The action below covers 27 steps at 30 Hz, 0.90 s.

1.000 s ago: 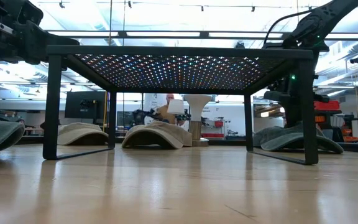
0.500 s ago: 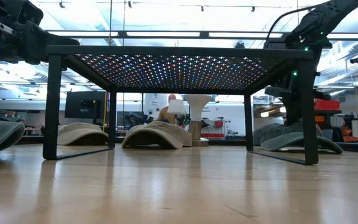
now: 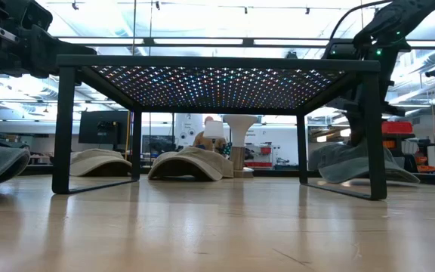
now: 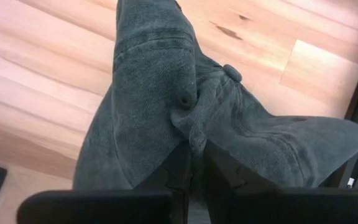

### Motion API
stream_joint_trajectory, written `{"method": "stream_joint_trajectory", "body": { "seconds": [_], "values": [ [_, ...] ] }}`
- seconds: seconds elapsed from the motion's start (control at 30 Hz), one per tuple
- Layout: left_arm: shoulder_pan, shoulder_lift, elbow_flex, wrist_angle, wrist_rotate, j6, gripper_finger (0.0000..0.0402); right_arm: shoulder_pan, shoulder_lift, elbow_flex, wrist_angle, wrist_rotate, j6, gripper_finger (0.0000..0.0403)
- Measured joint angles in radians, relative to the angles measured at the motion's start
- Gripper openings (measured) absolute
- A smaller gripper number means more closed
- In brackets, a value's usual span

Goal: Pick & Place hat
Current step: Put the top black cap on the shelf

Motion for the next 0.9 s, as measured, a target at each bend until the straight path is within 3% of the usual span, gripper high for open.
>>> {"method": "stream_joint_trajectory", "body": {
  "seconds": [0.23,0.9],
  "values": [
    [0.000,0.000,0.000,0.000,0.000,0.000,0.0030,0.000,-0.040,0.022,-0.018,-0.033,0.000,0.0036],
    [0.000,0.000,0.000,0.000,0.000,0.000,0.0030,0.000,-0.041,0.356,-0.096,-0.021,-0.056,0.0036]
  ]
}}
